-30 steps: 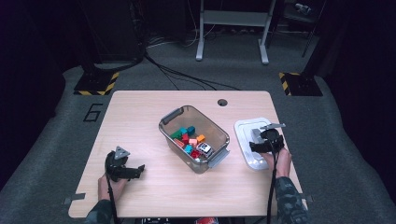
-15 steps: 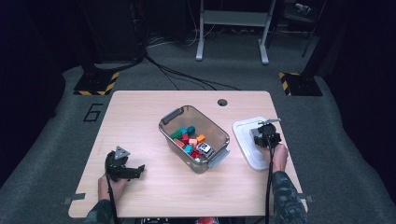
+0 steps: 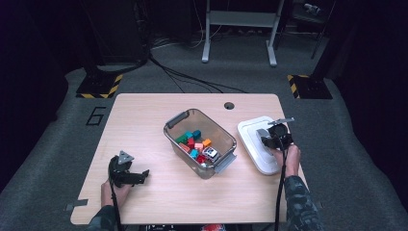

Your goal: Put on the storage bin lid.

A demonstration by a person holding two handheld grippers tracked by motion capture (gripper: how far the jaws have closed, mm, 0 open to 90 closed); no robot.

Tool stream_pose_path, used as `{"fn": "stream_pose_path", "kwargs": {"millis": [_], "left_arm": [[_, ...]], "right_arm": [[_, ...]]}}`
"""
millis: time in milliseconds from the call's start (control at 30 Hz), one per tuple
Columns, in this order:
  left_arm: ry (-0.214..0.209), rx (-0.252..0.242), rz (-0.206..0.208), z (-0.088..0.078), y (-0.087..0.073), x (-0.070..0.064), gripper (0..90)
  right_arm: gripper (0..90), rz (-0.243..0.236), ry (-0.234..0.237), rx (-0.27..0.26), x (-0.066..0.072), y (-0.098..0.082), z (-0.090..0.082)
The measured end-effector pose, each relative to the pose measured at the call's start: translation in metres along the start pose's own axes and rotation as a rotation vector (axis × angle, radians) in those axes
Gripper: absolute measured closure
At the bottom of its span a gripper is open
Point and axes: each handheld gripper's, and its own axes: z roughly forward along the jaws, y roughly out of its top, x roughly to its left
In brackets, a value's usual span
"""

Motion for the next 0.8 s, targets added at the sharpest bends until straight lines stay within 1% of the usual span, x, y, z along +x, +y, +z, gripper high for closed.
{"fn": "stream_pose_path", "kwargs": {"millis": [67, 133, 167, 233, 300, 367, 467, 500, 533, 567, 700, 767, 800], "left_arm": [[0.000, -0.001, 0.000, 0.000, 0.000, 0.000, 2.1], [0.000, -0.001, 0.000, 0.000, 0.000, 0.000, 2.1], [0.000, -0.001, 0.000, 0.000, 0.000, 0.000, 2.1], [0.000, 0.000, 0.000, 0.000, 0.000, 0.000, 2.1], [0.000, 0.000, 0.000, 0.000, 0.000, 0.000, 2.1], [0.000, 0.000, 0.000, 0.000, 0.000, 0.000, 2.1], [0.000, 0.000, 0.000, 0.000, 0.000, 0.000, 2.1], [0.000, 0.000, 0.000, 0.000, 0.000, 0.000, 2.1], [0.000, 0.000, 0.000, 0.000, 0.000, 0.000, 2.1], [0.000, 0.000, 0.000, 0.000, 0.000, 0.000, 2.1], [0.000, 0.000, 0.000, 0.000, 0.000, 0.000, 2.1], [0.000, 0.000, 0.000, 0.000, 0.000, 0.000, 2.1], [0.000, 0.000, 0.000, 0.000, 0.000, 0.000, 2.1]], "right_arm": [[66.9, -0.013, 0.008, -0.004, 0.000, 0.002, -0.005], [66.8, -0.004, 0.008, 0.000, 0.001, 0.003, -0.008], [66.8, -0.027, 0.014, -0.005, 0.000, 0.006, -0.012], [66.8, -0.027, 0.016, -0.007, 0.000, 0.008, -0.016], [66.8, -0.037, 0.019, -0.014, -0.001, 0.011, -0.021], [66.9, -0.033, 0.020, -0.017, -0.002, 0.012, -0.023], [66.8, -0.035, 0.025, -0.030, -0.003, 0.019, -0.034], [66.8, -0.040, 0.028, -0.038, -0.004, 0.020, -0.035], [66.9, -0.034, 0.029, -0.037, -0.004, 0.021, -0.038], [66.8, -0.030, 0.029, -0.043, -0.005, 0.023, -0.040], [66.8, -0.052, 0.023, -0.053, -0.006, 0.030, -0.050], [66.8, -0.051, 0.021, -0.053, -0.005, 0.033, -0.056], [66.8, -0.063, 0.023, -0.059, -0.006, 0.035, -0.058]]}}
